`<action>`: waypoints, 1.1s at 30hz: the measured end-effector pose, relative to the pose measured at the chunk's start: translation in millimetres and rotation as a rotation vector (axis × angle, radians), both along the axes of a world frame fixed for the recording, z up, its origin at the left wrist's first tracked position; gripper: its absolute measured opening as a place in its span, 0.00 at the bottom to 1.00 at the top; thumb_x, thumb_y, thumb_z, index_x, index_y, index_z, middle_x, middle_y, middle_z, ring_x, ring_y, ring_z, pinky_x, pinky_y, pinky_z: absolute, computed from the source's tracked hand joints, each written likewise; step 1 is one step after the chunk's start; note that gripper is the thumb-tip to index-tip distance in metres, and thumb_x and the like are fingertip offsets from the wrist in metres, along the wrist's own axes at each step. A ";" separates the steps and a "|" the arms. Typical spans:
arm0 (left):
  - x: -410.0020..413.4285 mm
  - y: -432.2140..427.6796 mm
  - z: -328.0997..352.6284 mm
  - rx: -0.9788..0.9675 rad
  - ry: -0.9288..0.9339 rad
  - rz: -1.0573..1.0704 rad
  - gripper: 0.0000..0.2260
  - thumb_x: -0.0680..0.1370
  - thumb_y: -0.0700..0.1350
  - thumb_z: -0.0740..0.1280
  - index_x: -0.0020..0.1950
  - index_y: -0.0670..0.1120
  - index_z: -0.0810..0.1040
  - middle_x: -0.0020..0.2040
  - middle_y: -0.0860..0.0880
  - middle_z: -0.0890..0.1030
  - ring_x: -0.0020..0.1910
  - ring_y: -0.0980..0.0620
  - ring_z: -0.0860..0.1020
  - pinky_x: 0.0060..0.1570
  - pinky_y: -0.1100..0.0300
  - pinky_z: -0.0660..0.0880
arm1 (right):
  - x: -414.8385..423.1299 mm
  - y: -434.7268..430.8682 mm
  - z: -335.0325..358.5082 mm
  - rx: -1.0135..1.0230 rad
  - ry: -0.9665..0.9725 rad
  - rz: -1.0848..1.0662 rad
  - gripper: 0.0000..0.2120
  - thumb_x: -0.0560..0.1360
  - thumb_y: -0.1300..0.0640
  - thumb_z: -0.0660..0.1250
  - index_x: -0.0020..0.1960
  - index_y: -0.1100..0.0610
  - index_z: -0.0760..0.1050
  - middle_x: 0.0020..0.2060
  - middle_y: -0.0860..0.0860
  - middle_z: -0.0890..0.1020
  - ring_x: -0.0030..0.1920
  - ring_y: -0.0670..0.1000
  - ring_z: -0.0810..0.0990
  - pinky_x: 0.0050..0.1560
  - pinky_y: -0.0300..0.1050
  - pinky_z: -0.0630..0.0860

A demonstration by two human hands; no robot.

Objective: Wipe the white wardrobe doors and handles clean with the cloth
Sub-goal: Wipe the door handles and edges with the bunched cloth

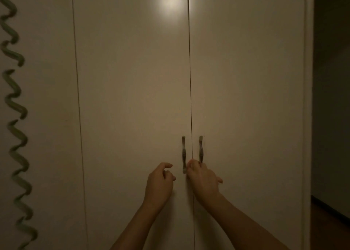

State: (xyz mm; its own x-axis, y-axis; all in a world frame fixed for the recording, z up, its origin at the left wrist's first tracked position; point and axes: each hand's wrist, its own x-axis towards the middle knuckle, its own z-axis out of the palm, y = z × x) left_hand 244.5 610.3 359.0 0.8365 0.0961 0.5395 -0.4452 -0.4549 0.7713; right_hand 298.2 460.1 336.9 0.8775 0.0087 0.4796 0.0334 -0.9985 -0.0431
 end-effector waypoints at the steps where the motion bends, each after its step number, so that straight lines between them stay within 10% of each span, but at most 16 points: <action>1: -1.3 -1.1 -0.1 0.002 -0.001 -0.003 0.13 0.81 0.40 0.56 0.60 0.49 0.76 0.42 0.50 0.83 0.41 0.55 0.81 0.43 0.58 0.78 | -3.2 0.4 -6.2 -0.022 0.038 -0.024 0.19 0.80 0.59 0.61 0.70 0.55 0.64 0.64 0.56 0.70 0.59 0.64 0.75 0.48 0.77 0.73; 6: -8.3 -4.4 2.0 0.001 -0.006 -0.013 0.13 0.81 0.40 0.56 0.61 0.49 0.76 0.42 0.49 0.83 0.41 0.55 0.80 0.41 0.61 0.77 | -26.9 -11.3 -10.2 0.132 0.133 0.016 0.11 0.76 0.61 0.65 0.57 0.52 0.73 0.55 0.52 0.76 0.54 0.58 0.78 0.55 0.68 0.74; 11: -9.0 -10.3 6.5 -0.035 -0.006 -0.030 0.13 0.81 0.40 0.57 0.60 0.48 0.76 0.41 0.50 0.83 0.42 0.53 0.81 0.44 0.56 0.78 | -49.5 -40.4 27.4 0.235 -0.265 0.219 0.05 0.79 0.49 0.63 0.54 0.43 0.74 0.45 0.44 0.71 0.41 0.46 0.75 0.41 0.41 0.74; 20: -9.2 -22.8 7.7 -0.027 -0.010 -0.057 0.12 0.81 0.40 0.56 0.59 0.50 0.76 0.40 0.50 0.82 0.42 0.52 0.81 0.45 0.54 0.78 | -13.2 -75.6 109.7 0.315 -0.590 0.105 0.11 0.82 0.44 0.52 0.48 0.43 0.71 0.45 0.46 0.79 0.39 0.44 0.75 0.38 0.47 0.74; 33: -0.4 -37.1 13.3 -0.056 0.003 -0.094 0.12 0.81 0.39 0.57 0.57 0.51 0.76 0.41 0.49 0.83 0.43 0.53 0.81 0.44 0.56 0.78 | -22.6 -72.9 43.1 -0.013 -0.203 0.208 0.15 0.82 0.54 0.58 0.68 0.52 0.71 0.69 0.49 0.68 0.65 0.55 0.71 0.58 0.52 0.72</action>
